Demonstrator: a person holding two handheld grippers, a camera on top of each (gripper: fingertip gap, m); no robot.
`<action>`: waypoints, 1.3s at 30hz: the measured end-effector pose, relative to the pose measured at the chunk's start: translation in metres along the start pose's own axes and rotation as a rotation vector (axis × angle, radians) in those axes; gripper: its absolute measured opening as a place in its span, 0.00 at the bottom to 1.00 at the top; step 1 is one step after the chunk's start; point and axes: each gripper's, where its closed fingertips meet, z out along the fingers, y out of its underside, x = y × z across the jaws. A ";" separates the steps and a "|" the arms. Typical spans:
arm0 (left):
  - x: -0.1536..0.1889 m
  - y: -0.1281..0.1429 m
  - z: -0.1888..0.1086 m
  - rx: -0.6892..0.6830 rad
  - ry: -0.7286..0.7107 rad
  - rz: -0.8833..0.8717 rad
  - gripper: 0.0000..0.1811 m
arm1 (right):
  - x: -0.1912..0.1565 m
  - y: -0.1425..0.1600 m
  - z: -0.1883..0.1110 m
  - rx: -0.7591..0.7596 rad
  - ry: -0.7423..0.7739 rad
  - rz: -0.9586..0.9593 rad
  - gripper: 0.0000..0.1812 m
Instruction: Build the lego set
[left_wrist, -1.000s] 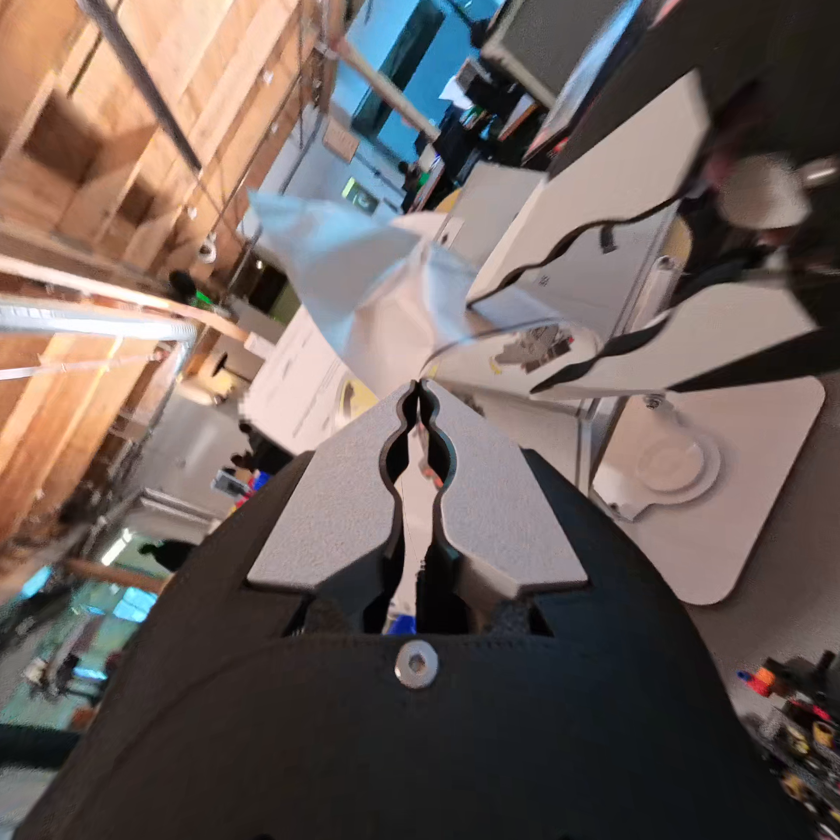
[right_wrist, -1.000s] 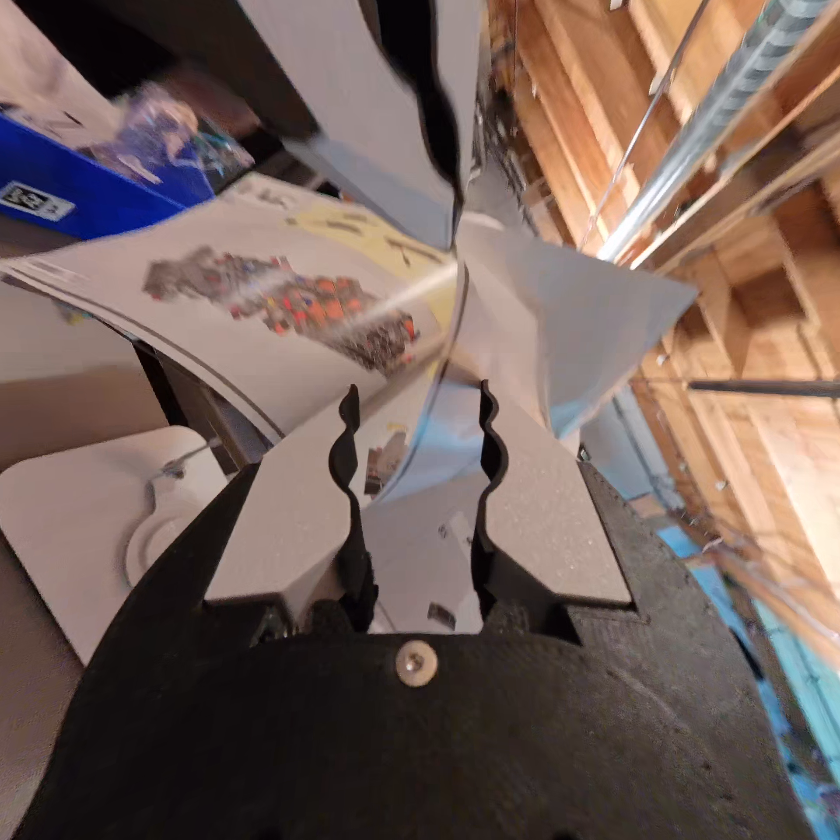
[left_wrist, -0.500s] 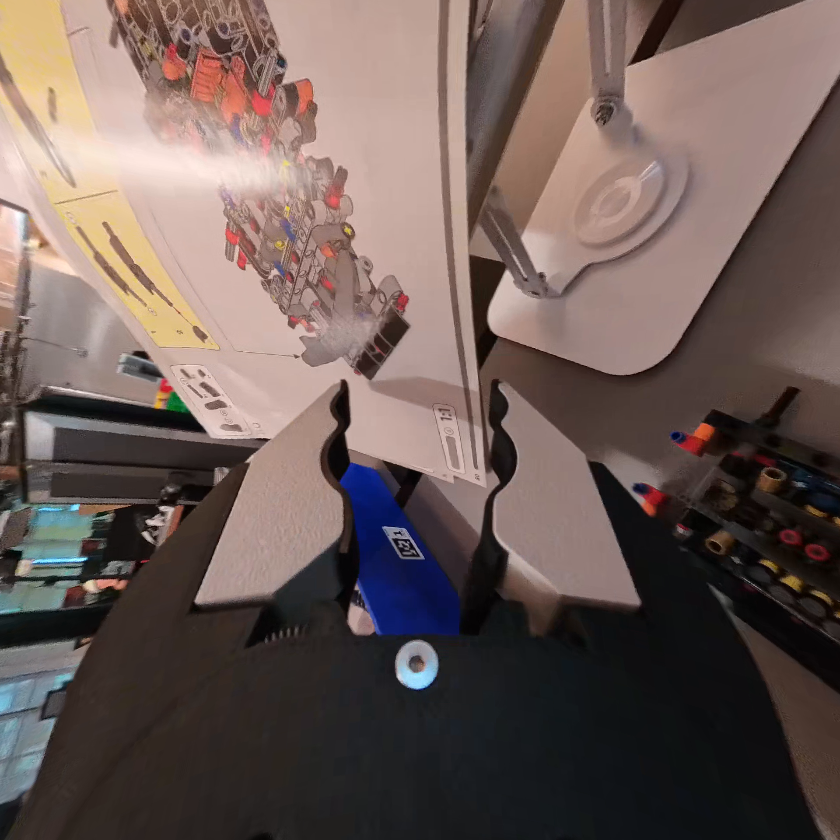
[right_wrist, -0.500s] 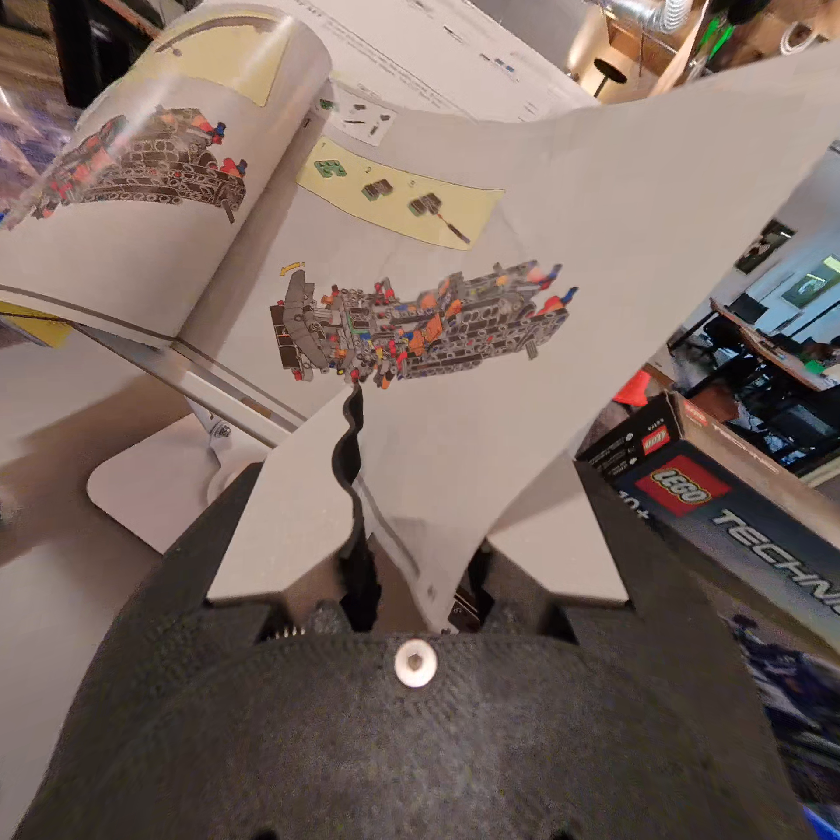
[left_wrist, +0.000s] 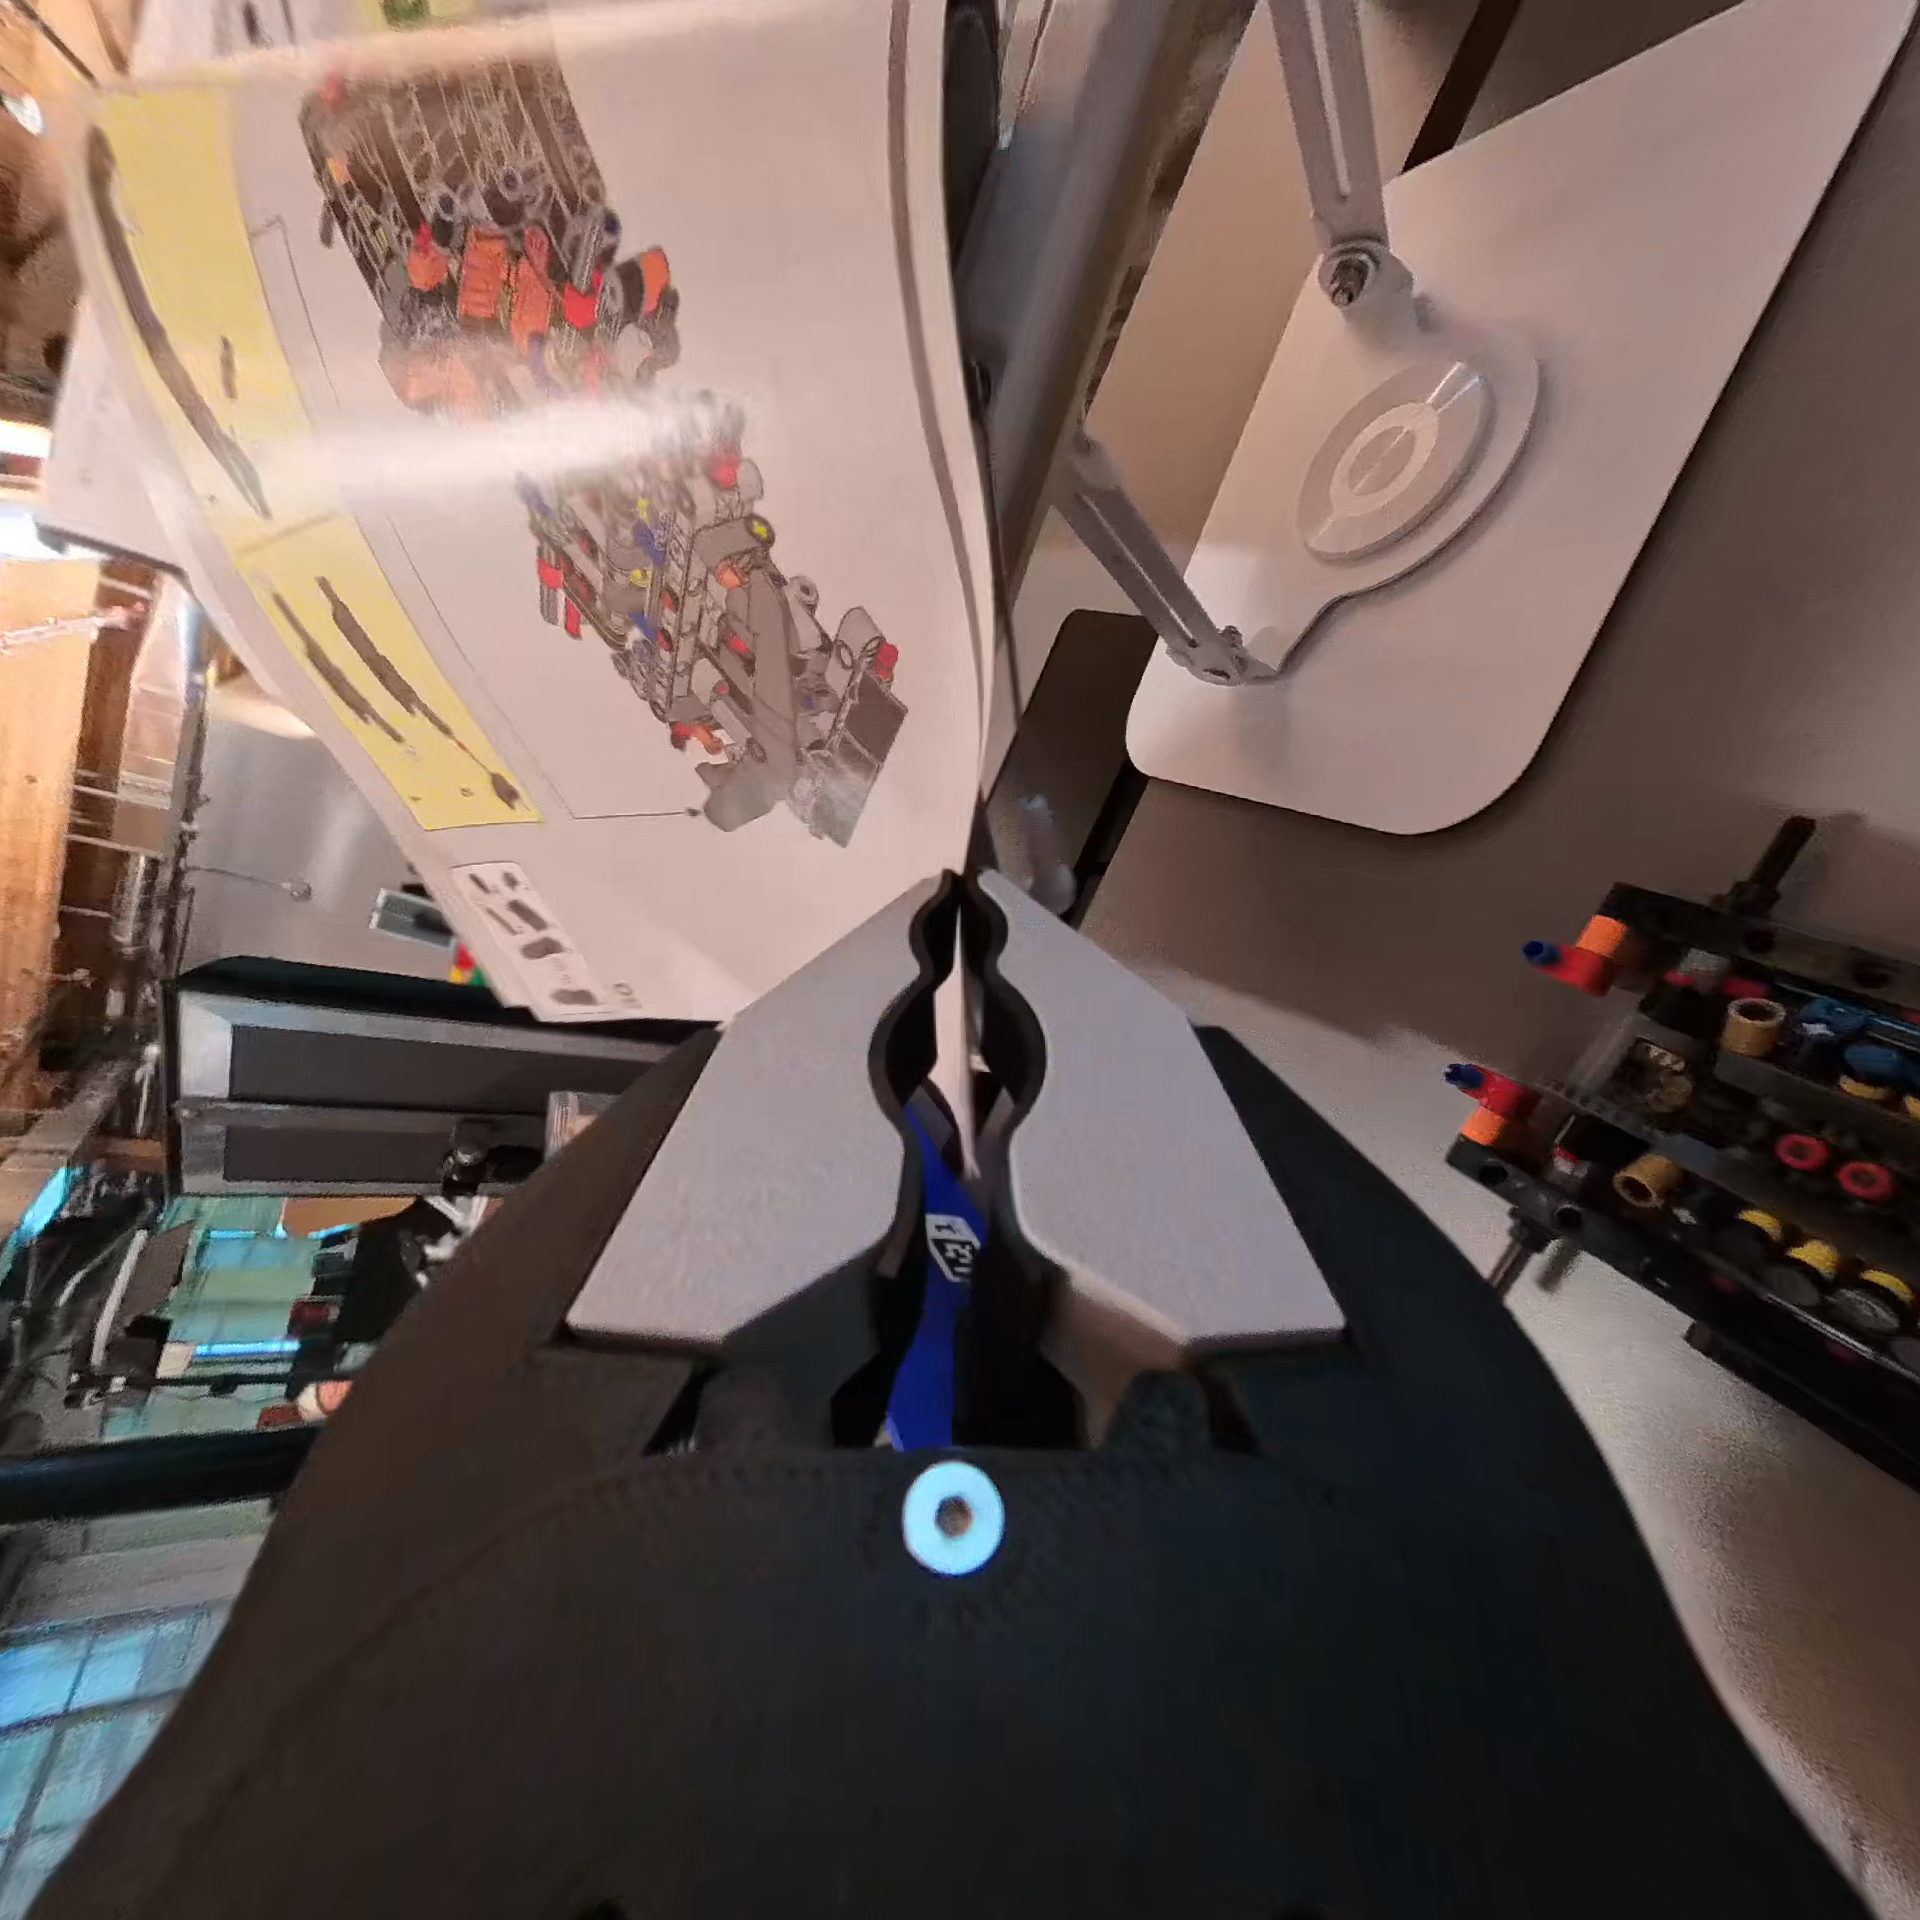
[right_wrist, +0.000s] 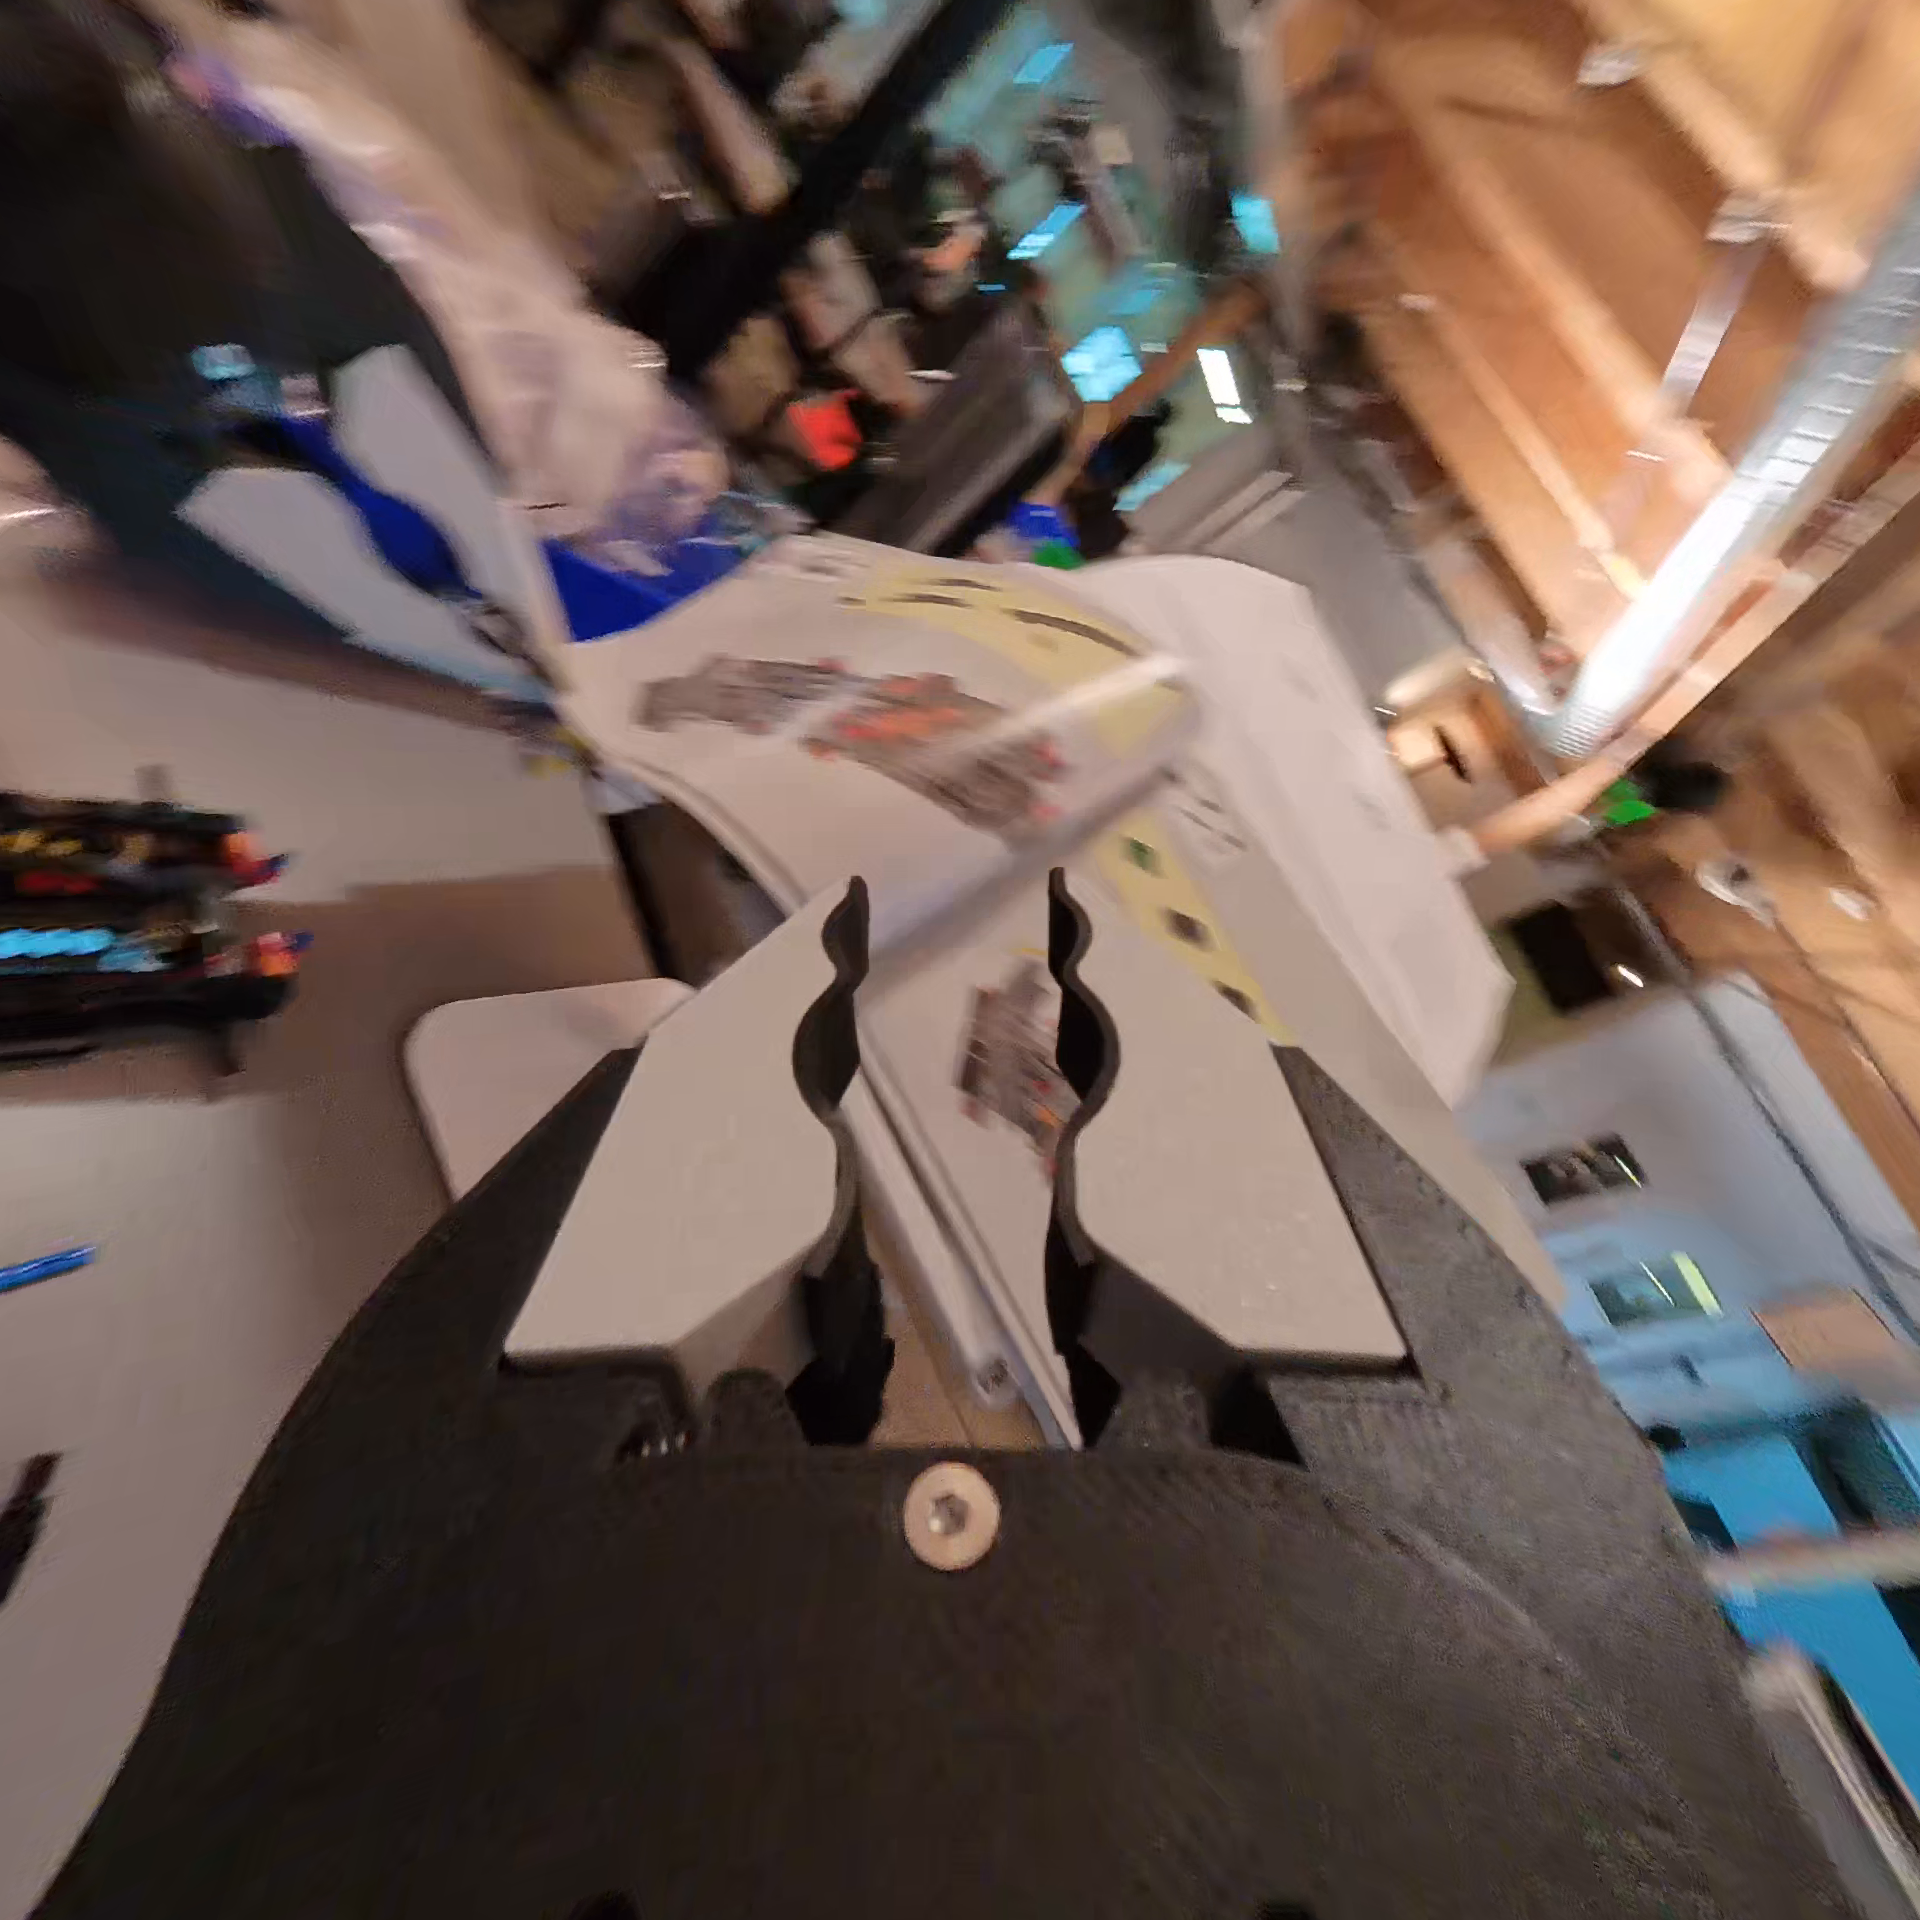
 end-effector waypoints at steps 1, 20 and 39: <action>-0.001 -0.002 -0.002 0.013 0.005 -0.001 0.00 | -0.020 -0.005 0.012 -0.006 -0.078 -0.033 0.20; -0.052 -0.043 -0.038 0.144 -0.137 0.052 0.00 | -0.076 0.001 0.091 -0.070 -0.392 0.038 0.00; -0.041 -0.028 -0.026 0.163 -0.045 -0.078 0.20 | 0.002 0.043 0.037 0.107 -0.206 0.738 0.00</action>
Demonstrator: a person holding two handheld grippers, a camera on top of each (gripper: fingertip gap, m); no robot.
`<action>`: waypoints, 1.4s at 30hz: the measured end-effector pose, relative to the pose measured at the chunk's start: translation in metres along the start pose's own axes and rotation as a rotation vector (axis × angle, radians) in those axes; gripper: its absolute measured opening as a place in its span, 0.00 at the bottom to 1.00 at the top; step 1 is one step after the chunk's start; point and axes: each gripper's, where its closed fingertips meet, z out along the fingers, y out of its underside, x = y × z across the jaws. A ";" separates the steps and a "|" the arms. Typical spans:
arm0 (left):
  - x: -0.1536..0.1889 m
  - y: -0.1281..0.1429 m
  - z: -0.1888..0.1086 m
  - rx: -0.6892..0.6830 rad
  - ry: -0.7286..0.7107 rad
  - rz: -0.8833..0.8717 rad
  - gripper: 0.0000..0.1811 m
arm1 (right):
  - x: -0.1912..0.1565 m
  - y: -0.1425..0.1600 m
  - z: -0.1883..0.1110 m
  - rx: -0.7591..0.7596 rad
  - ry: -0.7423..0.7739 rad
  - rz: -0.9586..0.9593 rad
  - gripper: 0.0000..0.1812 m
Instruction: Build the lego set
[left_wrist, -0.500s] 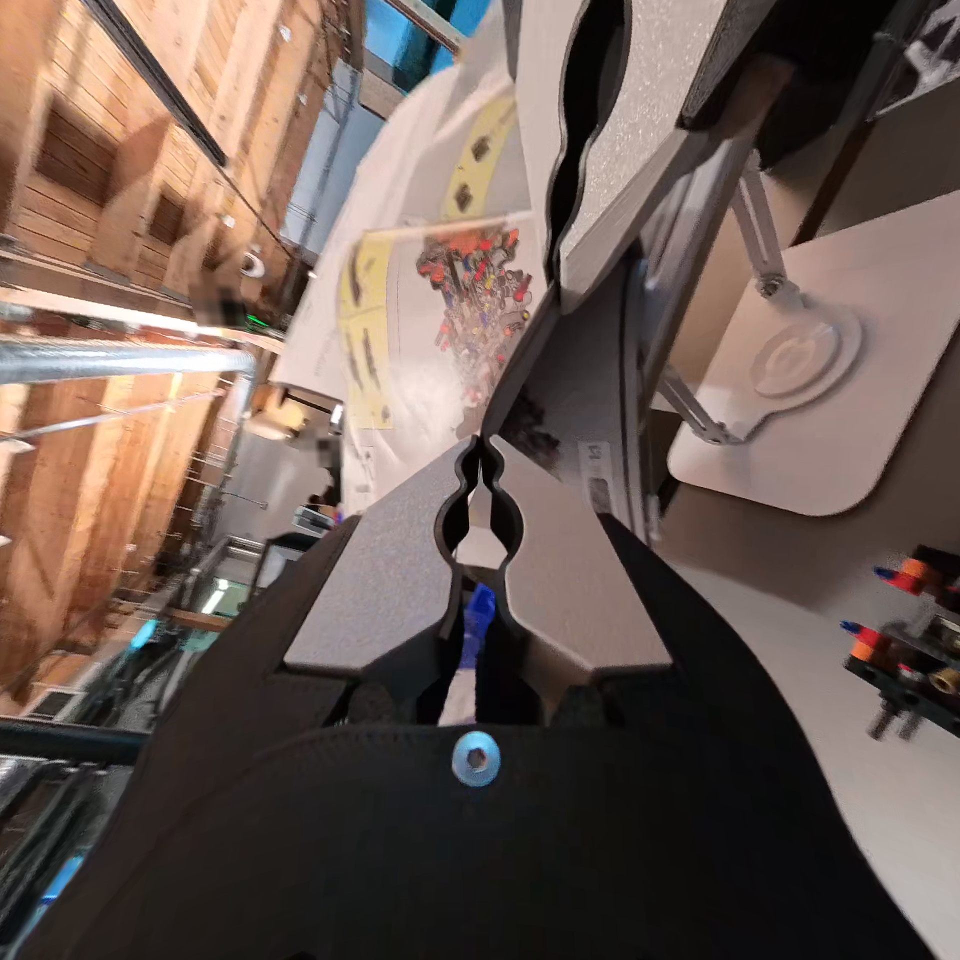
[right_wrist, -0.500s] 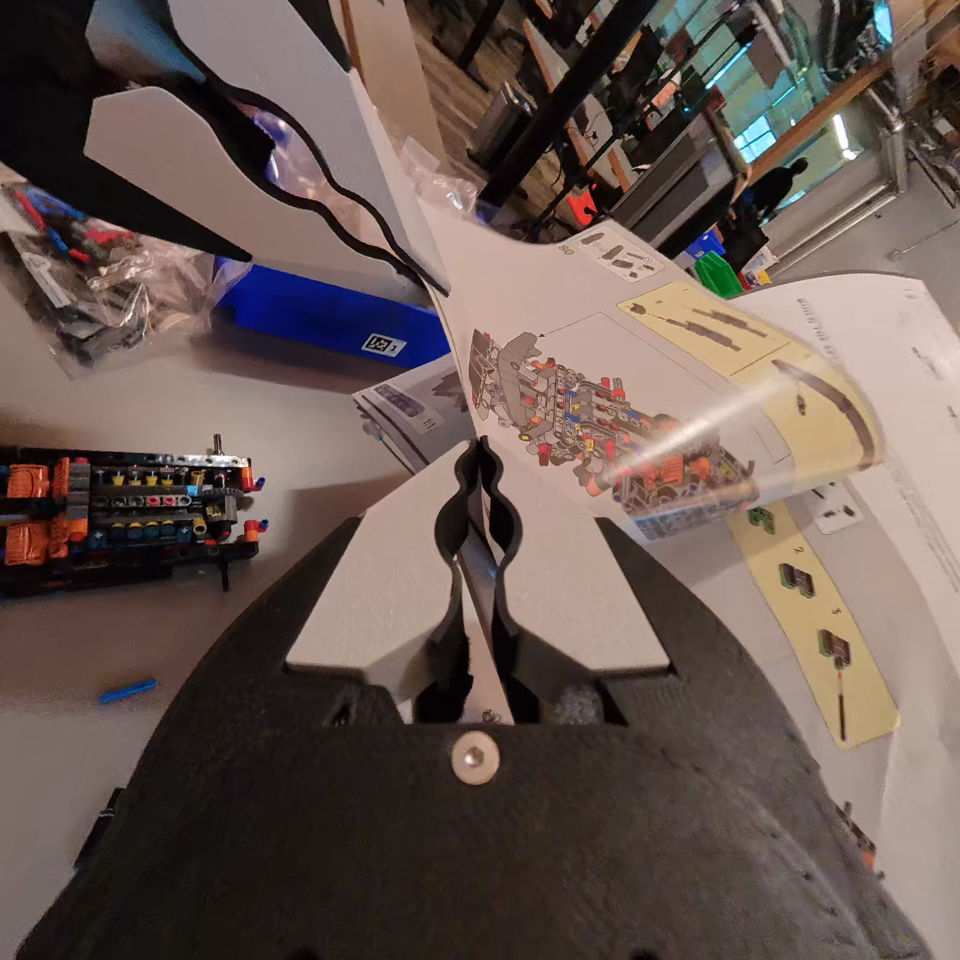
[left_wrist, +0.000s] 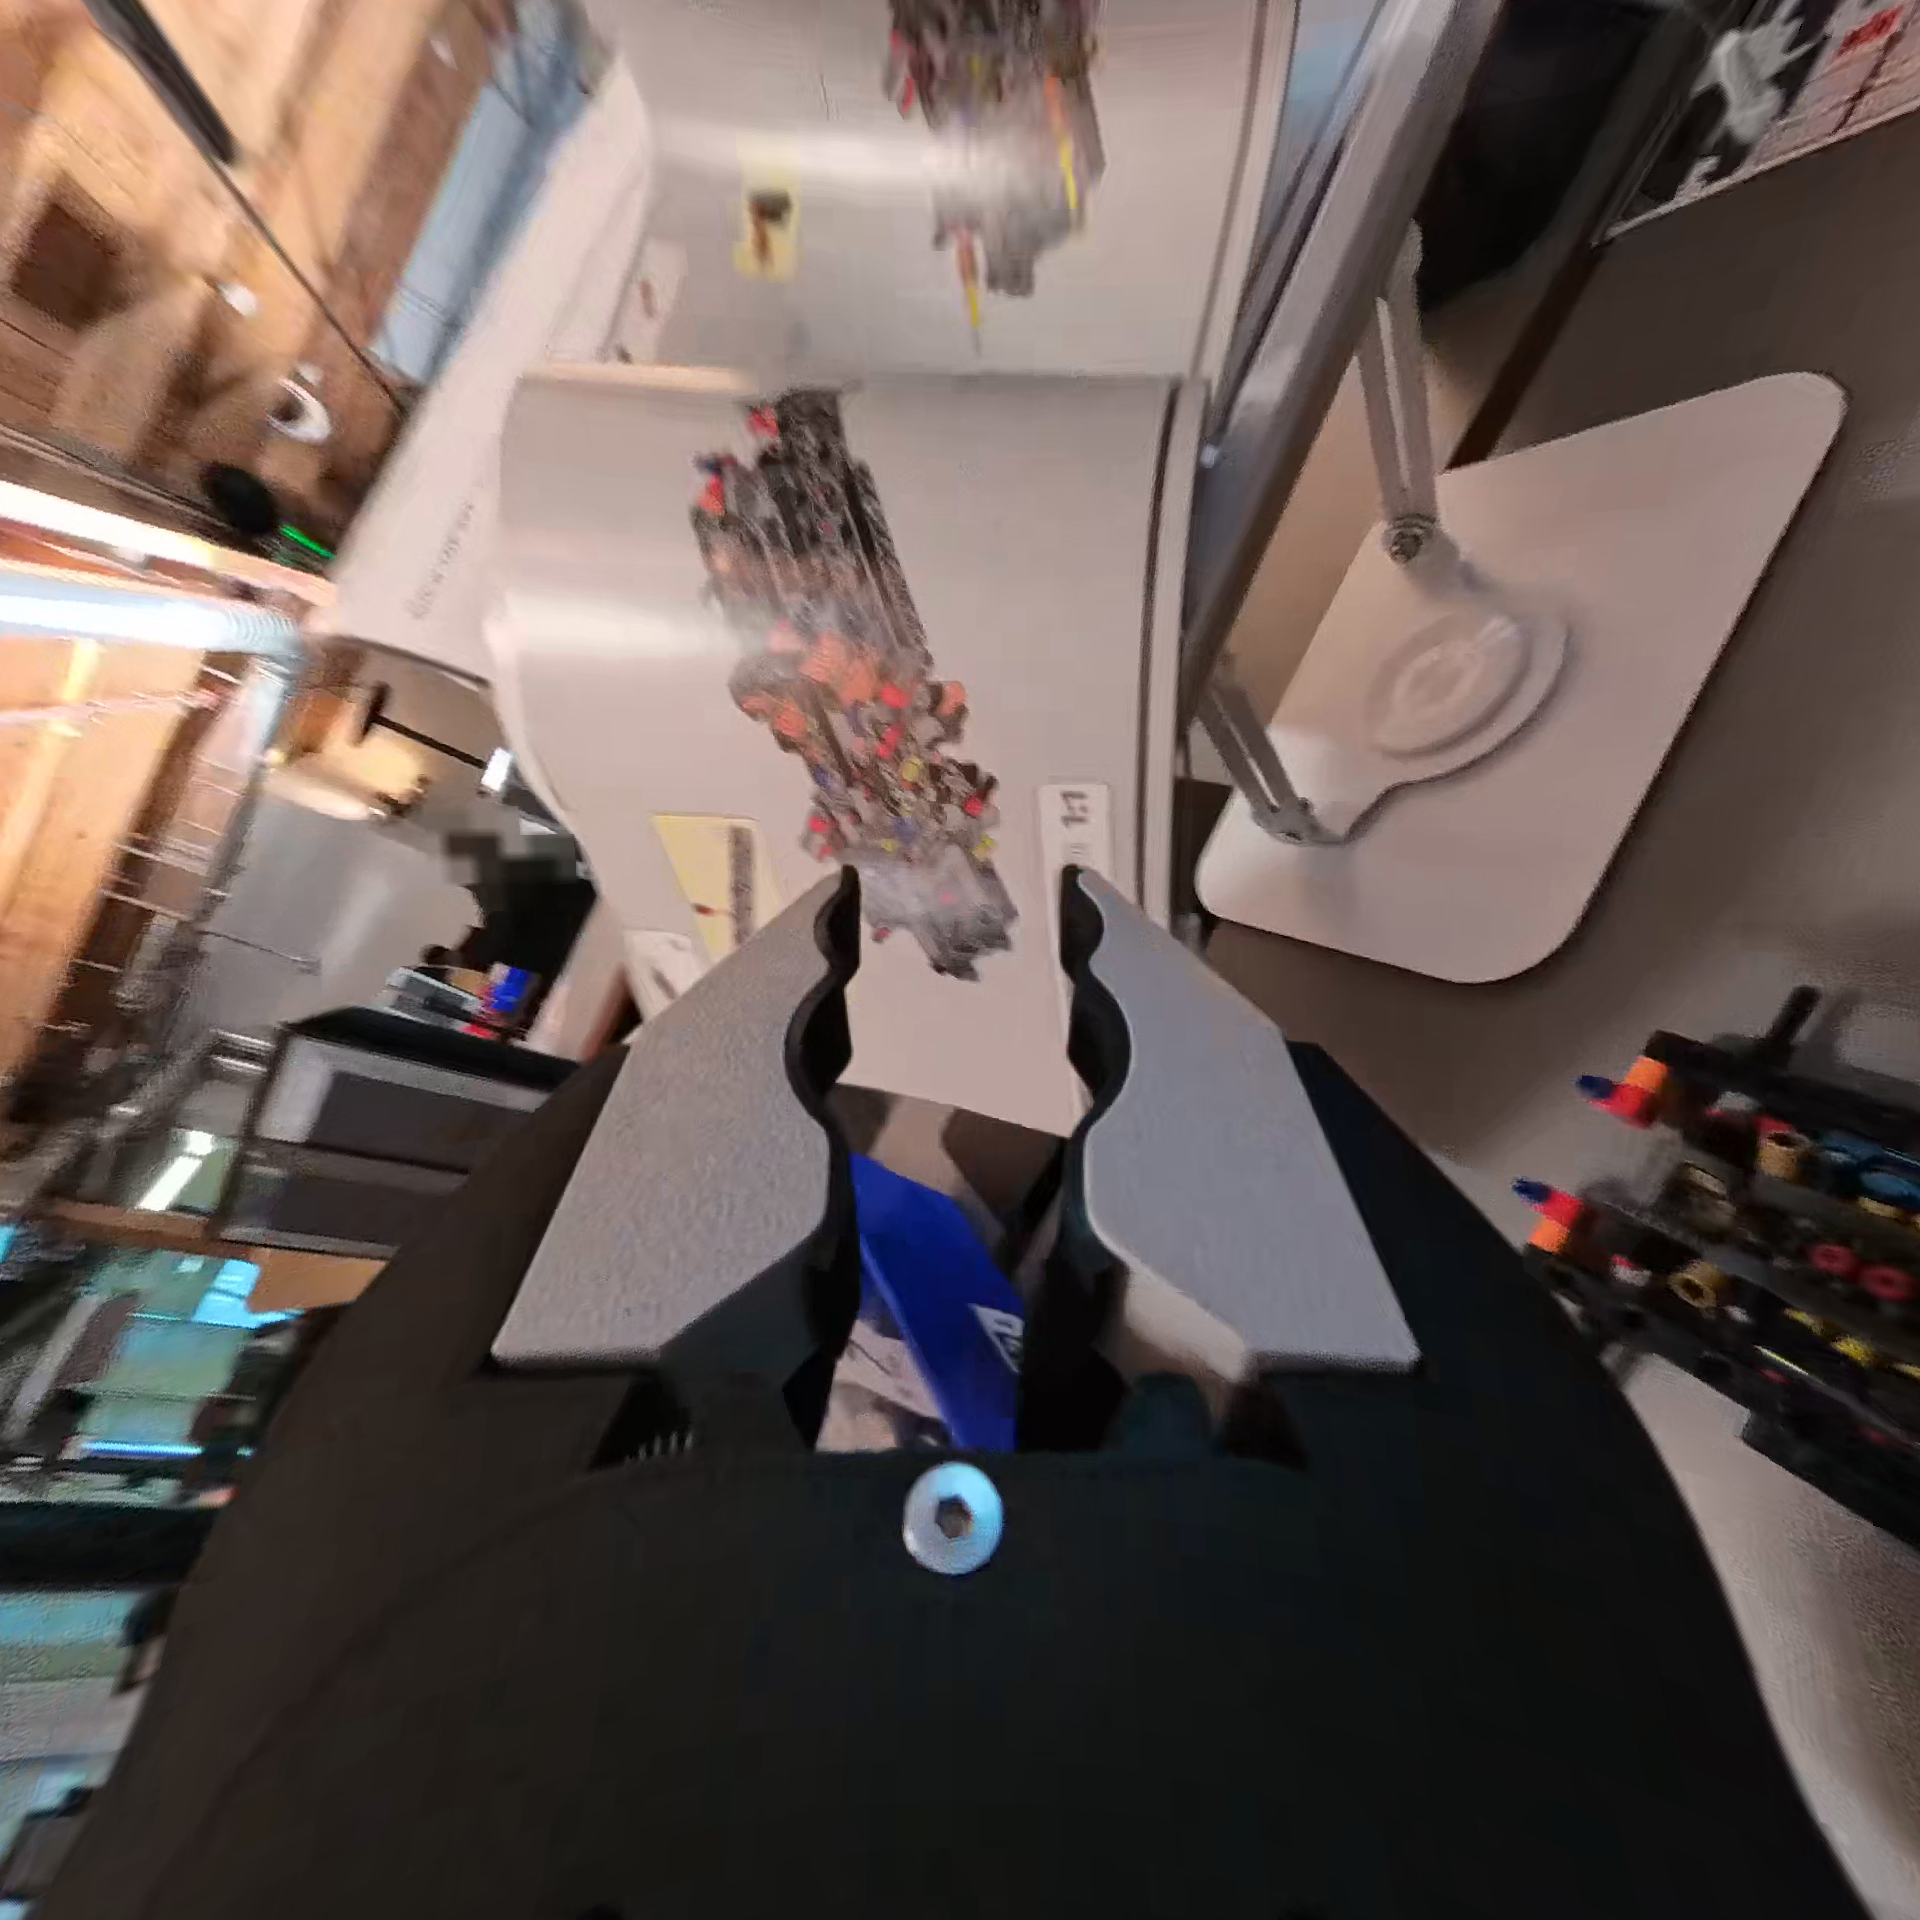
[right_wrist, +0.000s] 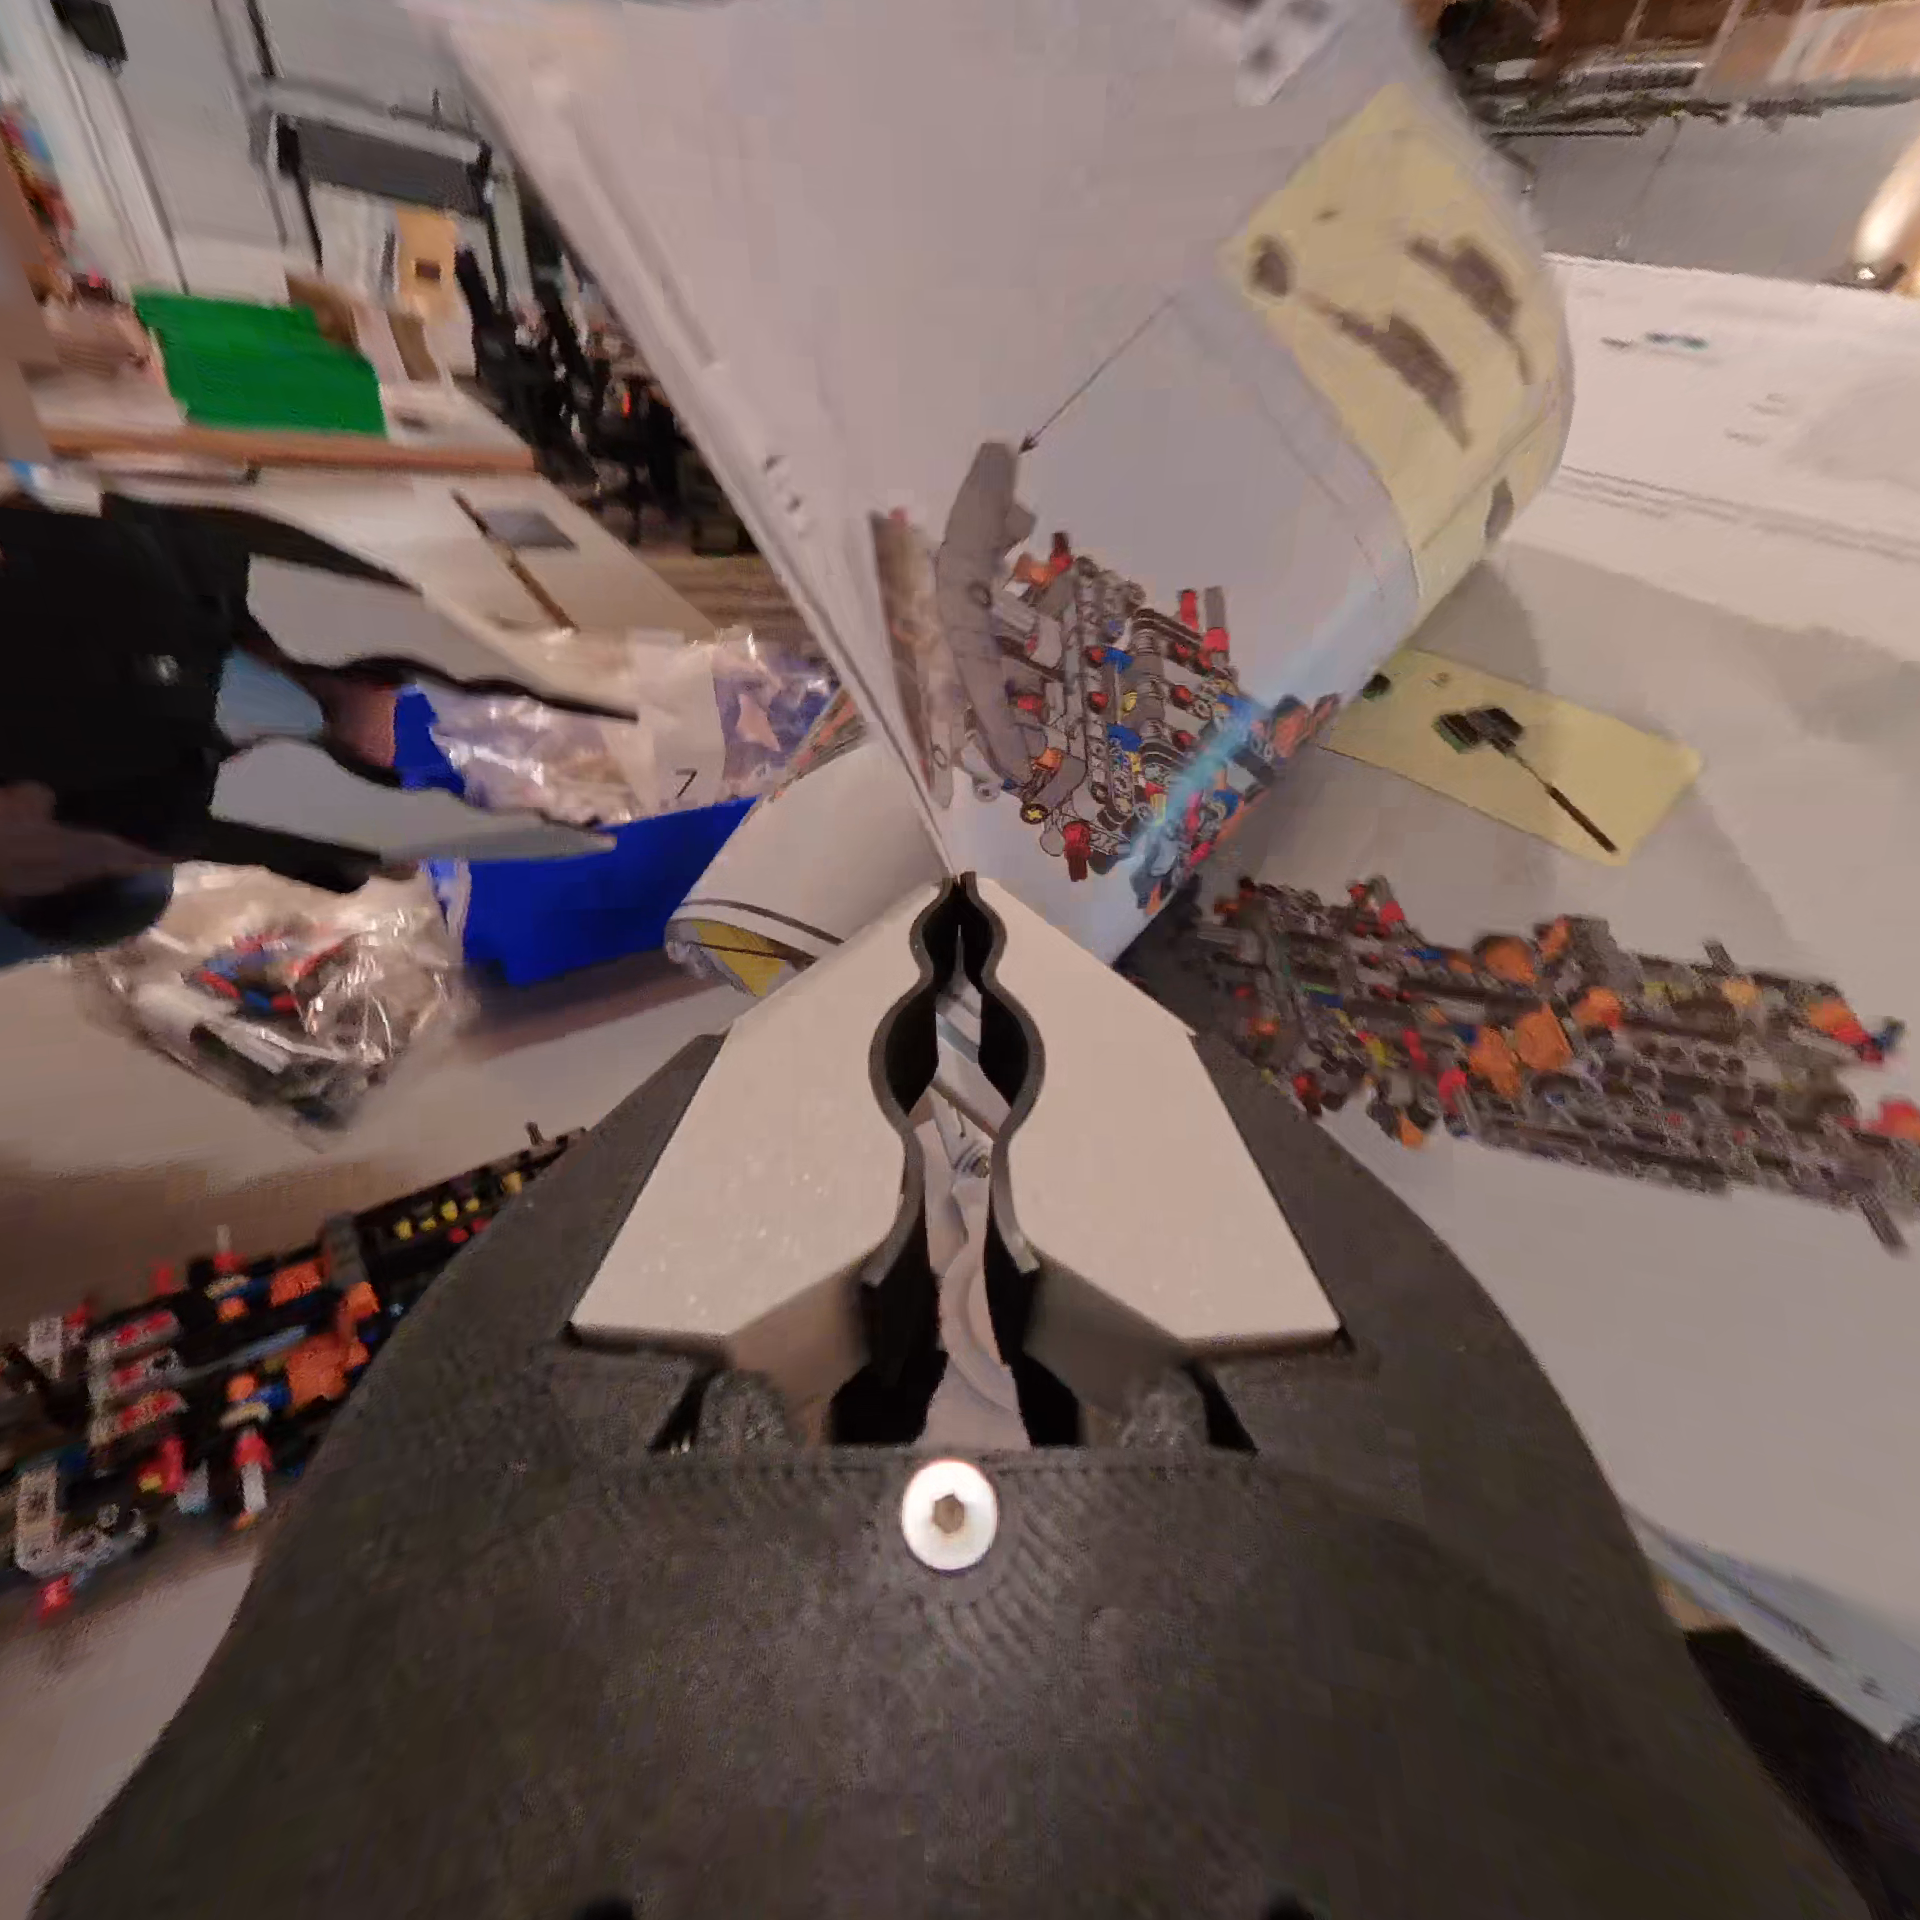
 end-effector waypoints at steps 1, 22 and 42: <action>0.004 0.008 0.003 -0.027 0.025 -0.015 0.22 | 0.007 0.001 -0.004 0.013 0.015 0.035 0.00; 0.022 0.048 0.032 -0.103 0.087 0.041 0.02 | -0.049 0.032 -0.023 -0.224 0.012 -0.403 0.13; 0.029 0.036 0.024 -0.053 0.133 -0.028 0.22 | -0.056 0.059 0.075 -0.446 -0.038 -0.958 0.09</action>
